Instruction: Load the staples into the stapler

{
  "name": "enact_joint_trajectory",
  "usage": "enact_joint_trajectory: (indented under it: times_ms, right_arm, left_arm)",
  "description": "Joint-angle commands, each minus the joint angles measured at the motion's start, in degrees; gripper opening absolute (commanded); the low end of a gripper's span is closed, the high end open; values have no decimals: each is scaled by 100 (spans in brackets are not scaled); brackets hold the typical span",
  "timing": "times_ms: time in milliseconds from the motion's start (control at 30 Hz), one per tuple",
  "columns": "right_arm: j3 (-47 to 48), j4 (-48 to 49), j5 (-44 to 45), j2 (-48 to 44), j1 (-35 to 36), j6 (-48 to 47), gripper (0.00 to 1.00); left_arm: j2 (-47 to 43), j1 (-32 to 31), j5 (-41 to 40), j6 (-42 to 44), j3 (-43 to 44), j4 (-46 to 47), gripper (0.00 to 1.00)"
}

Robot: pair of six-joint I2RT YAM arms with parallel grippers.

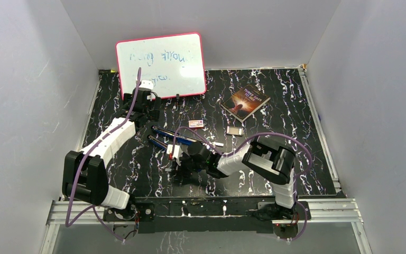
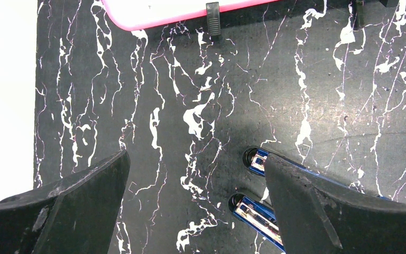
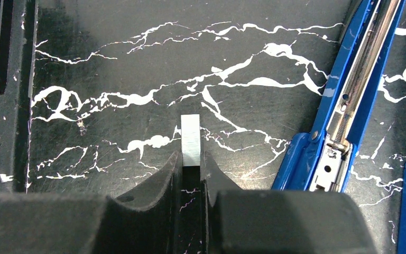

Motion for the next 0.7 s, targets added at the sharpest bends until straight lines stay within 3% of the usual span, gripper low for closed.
enact_joint_trajectory:
  times_ms: [0,233,367,667]
  right_arm:
    - [-172,-923,-185,-123,44,49,8]
    - [131,-729,-736,-1222,2,820,5]
    - [-83,-527,-328,-1838,-187,1071,3]
    - [-611,-1516,242,-2701,-1264,559,0]
  left_arm:
    - [-184,34,0,35,156,-33,98]
    - [-188,26,14,28,164,-40,98]
    - [-186,33,40,15,166,-42,98]
    - [-189,33,68,27,164,-51,98]
